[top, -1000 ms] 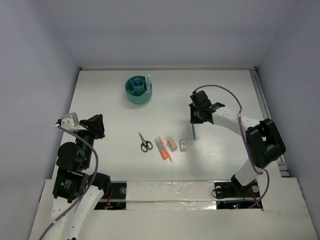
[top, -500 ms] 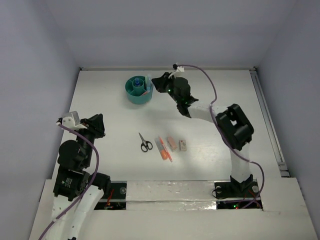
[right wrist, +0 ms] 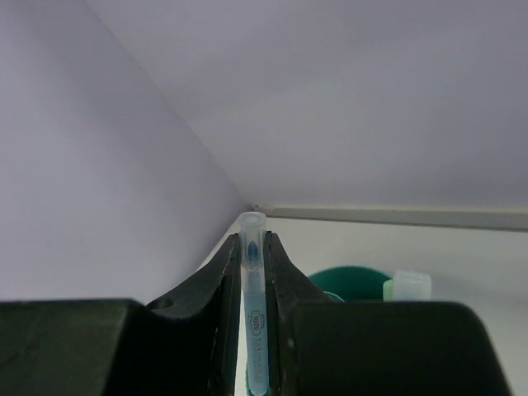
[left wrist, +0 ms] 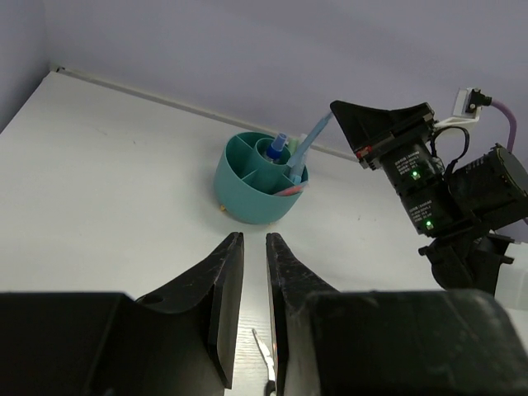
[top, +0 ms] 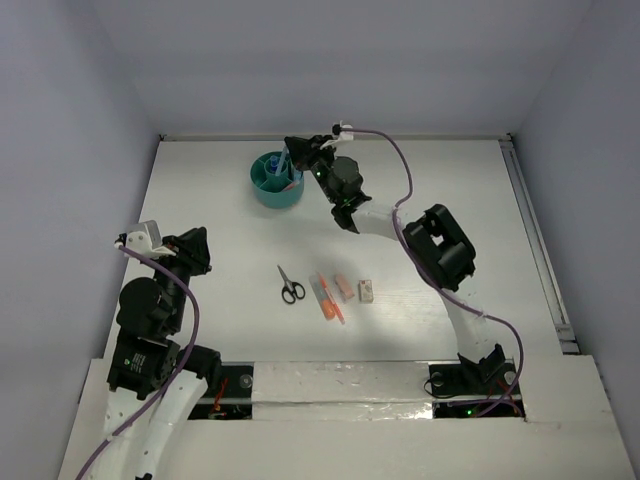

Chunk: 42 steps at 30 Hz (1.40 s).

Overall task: Sort the stationery into containers
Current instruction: Place the pen in the storage box, then pick up the pen from the center of the board.

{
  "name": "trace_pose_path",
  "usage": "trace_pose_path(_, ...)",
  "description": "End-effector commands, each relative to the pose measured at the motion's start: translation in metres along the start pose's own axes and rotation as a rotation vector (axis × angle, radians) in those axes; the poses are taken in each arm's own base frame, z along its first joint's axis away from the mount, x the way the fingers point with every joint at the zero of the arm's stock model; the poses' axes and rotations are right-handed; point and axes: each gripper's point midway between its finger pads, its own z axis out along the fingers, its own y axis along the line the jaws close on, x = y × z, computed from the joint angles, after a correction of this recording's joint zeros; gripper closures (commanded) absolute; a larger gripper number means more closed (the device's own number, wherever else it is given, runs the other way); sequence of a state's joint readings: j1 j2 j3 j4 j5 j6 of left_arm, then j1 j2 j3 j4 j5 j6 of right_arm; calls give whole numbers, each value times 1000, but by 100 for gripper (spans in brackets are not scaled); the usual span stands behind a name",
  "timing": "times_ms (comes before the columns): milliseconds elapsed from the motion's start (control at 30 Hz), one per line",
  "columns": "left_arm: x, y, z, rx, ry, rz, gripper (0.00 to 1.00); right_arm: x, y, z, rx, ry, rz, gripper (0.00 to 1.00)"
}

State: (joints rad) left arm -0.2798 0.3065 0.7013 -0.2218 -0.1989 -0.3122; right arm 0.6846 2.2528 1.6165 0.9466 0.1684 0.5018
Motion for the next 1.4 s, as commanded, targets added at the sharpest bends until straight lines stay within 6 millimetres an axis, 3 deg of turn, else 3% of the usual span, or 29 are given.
trace_pose_path(0, -11, -4, 3, 9, -34, 3, 85, -20, 17, 11, -13, -117, -20, 100)
trace_pose_path(367, -12, -5, 2, 14, -40, 1, 85, 13, -10, 3, 39, -69, -76, 99)
trace_pose_path(433, -11, -5, 3, 15, -33, 3, 85, 18, -12, 1, 40, -58, -76, 94)
trace_pose_path(467, -10, -5, 3, 17, -29, 4, 85, 18, -12, 0, 37, -56, -77, 81)
trace_pose_path(533, -11, -6, 2, 21, -35, 3, 86, 14, -7, -1, 17, -59, -78, 65)
trace_pose_path(567, -12, -5, 2, 19, -38, 1, 86, 14, -6, -3, 11, -49, -81, 52)
trace_pose_path(633, -11, -5, 4, 16, -32, 3, 86, 6, 5, -1, -16, -39, -92, 46)
trace_pose_path(700, -9, -7, 4, 24, -26, 4, 86, 2, 12, -1, -30, -17, -110, 44)
trace_pose_path(767, -10, -6, 3, 26, -32, 4, 86, -16, 23, -4, -49, -26, -120, 43)
trace_pose_path(800, -11, -6, 2, 23, -38, 1, 86, -15, 21, -11, -41, -7, -128, 42)
trace_pose_path(833, -13, -4, 3, 13, -44, 3, 86, -32, 31, -14, -51, -18, -136, 42)
trace_pose_path(900, -11, -4, 4, 14, -35, 5, 86, -34, 31, -25, -44, 18, -150, 45)
trace_pose_path(933, -10, -5, 4, 16, -31, 4, 86, -21, 28, -37, -48, 82, -156, 53)
trace_pose_path(967, -11, -5, 4, 16, -33, 4, 86, -22, 33, -48, -50, 152, -162, 74)
trace_pose_path(1033, -11, -4, 4, 12, -34, 5, 86, 3, 34, -70, -70, 327, -156, 100)
trace_pose_path(1067, -11, -4, 4, 11, -35, 4, 86, 25, 28, -95, -31, 485, -154, 100)
trace_pose_path(1133, -11, -4, 4, 13, -32, 4, 87, 46, 25, -125, -39, 635, -137, 100)
trace_pose_path(1167, -11, -5, 4, 14, -32, 4, 87, 67, 10, -156, 2, 751, -133, 100)
trace_pose_path(1200, -12, -5, 3, 18, -37, 1, 88, 68, 16, -170, -10, 791, -133, 100)
trace_pose_path(1300, -13, -5, 3, 18, -41, 0, 88, 76, 3, -210, 60, 925, -192, 100)
trace_pose_path(1367, -9, -6, 5, 23, -25, 3, 89, 77, -17, -231, 149, 1023, -261, 100)
